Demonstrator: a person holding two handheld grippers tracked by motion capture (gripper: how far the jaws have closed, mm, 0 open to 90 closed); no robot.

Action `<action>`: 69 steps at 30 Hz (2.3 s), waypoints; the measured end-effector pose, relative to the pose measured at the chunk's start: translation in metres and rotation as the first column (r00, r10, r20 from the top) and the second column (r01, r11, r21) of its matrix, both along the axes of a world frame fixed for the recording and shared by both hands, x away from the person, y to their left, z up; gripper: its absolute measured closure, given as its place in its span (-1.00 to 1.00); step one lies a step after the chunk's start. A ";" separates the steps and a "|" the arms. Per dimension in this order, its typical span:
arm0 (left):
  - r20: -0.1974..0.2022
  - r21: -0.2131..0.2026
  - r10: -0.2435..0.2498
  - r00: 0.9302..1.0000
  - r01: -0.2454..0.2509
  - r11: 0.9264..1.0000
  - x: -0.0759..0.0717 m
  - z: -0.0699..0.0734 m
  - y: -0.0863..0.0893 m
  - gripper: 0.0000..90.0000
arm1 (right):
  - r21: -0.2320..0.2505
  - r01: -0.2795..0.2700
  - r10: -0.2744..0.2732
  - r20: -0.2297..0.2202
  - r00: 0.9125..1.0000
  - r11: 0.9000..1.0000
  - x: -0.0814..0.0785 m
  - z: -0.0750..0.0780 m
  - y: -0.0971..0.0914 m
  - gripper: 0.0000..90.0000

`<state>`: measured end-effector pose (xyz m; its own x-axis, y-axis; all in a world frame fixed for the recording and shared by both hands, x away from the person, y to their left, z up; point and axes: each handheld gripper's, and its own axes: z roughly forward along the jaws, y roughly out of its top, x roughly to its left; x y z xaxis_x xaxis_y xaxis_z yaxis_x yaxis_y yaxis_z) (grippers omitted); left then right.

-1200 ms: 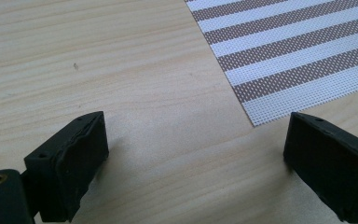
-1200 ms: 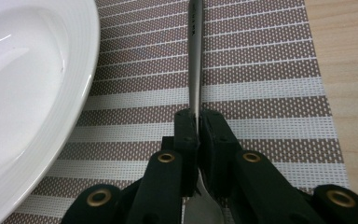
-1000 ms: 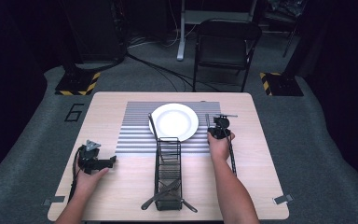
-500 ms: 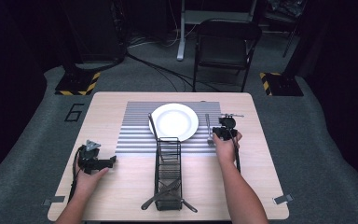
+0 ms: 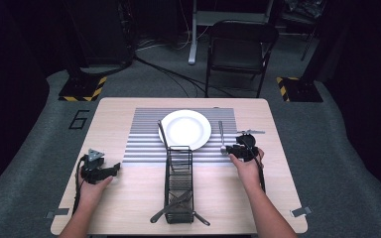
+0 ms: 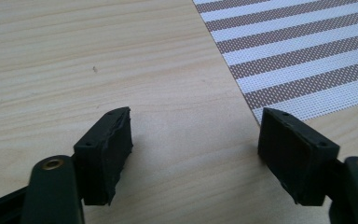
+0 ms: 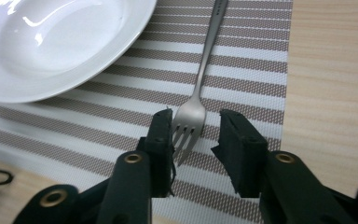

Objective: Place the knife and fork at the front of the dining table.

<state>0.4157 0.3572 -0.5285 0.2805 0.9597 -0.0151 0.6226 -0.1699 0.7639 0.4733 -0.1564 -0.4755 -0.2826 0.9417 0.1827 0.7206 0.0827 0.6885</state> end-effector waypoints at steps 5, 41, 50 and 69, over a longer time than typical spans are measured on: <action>-0.011 0.003 0.000 1.000 0.000 1.000 -0.002 0.002 -0.001 -0.22 | -0.006 -0.028 0.028 0.007 1.000 1.000 -0.014 0.000 -0.001 0.33; -0.061 -0.129 -0.160 0.985 0.151 0.980 -0.006 0.084 -0.045 0.09 | -0.074 -0.114 0.118 0.052 0.992 0.991 -0.047 -0.014 -0.009 0.15; -0.037 -0.129 -0.225 0.974 0.218 0.967 -0.009 0.111 -0.068 0.16 | -0.077 -0.112 0.117 0.057 0.992 0.991 -0.047 -0.014 -0.010 0.16; 0.016 -0.094 -0.367 0.930 0.367 0.925 -0.008 0.154 -0.114 0.23 | -0.064 -0.102 0.107 0.071 0.992 0.993 -0.048 -0.010 -0.013 0.23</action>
<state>0.4079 0.2434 -0.3745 0.6128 0.7838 -0.1003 0.5313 -0.3148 0.7865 0.4251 -0.1690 -0.4856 -0.3908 0.9148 0.1018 0.6530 0.1976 0.7311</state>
